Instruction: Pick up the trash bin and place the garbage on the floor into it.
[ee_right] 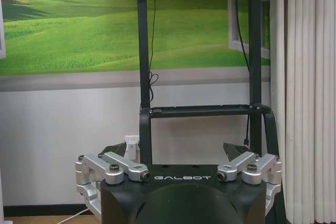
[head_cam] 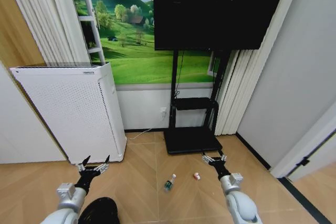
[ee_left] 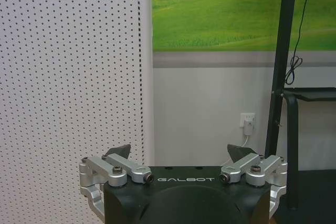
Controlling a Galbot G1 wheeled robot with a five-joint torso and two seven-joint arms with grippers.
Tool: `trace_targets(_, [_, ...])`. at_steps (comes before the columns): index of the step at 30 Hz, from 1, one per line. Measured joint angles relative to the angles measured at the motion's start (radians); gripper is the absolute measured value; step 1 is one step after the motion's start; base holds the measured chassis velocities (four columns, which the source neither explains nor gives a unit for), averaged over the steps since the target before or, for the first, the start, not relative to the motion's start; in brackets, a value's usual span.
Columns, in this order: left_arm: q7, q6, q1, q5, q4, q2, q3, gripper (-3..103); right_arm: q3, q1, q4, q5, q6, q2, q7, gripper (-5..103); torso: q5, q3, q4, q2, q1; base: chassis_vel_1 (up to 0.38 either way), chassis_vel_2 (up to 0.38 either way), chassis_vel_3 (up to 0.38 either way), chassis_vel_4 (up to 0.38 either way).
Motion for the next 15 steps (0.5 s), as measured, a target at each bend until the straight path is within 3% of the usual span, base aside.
trace_targets(15, [0.000, -0.004, -0.005, -0.005, 0.011, 0.006, -0.001, 100, -0.003, -0.007, -0.002, -0.011, 0.008, 0.014, 0.000, 100, 0.0000, -0.037, 0.0000, -0.061, -0.025, 0.000, 0.000, 0.000, 0.000])
